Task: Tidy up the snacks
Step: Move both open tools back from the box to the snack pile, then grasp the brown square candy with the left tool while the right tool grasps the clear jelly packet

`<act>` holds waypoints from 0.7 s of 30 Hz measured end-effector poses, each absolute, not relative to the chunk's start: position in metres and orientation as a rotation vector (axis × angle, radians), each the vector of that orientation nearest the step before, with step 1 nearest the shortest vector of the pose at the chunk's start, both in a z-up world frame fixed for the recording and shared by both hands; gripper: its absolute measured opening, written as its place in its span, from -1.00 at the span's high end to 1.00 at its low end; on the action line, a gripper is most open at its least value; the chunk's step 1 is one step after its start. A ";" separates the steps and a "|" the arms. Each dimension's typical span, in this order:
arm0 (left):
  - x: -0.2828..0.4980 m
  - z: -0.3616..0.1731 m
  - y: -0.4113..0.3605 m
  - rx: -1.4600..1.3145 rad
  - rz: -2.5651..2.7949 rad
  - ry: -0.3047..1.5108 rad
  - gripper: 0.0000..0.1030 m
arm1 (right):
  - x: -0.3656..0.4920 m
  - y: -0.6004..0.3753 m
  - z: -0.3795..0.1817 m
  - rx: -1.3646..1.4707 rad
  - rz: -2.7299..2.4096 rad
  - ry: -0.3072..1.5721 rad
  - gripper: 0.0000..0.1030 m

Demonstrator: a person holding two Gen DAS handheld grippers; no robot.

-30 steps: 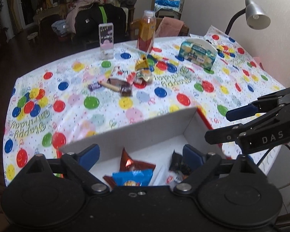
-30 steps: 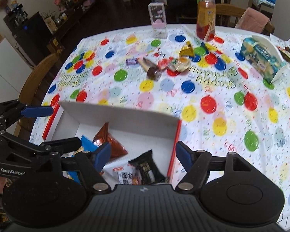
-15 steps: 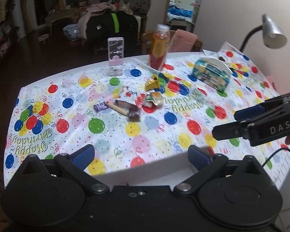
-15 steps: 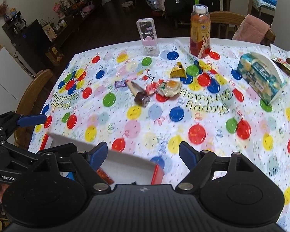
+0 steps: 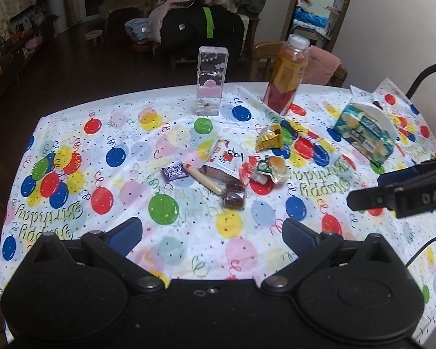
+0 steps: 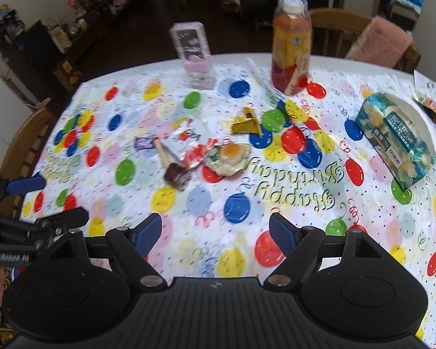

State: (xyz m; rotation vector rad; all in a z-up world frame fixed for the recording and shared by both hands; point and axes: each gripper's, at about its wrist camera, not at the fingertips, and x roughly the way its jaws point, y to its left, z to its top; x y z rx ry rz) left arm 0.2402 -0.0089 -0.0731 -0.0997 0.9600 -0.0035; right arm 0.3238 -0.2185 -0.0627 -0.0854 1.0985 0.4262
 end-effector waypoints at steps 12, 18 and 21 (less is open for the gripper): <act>0.297 -0.108 -0.028 -0.083 0.014 1.021 -0.98 | 0.411 -0.199 -0.114 -0.044 0.323 1.264 -0.57; 0.317 -0.121 -0.031 -0.066 0.016 1.041 -0.95 | 0.439 -0.191 -0.127 -0.050 0.310 1.300 -0.57; 0.327 -0.128 -0.033 -0.061 0.012 1.055 -0.90 | 0.454 -0.190 -0.133 -0.038 0.288 1.311 -0.57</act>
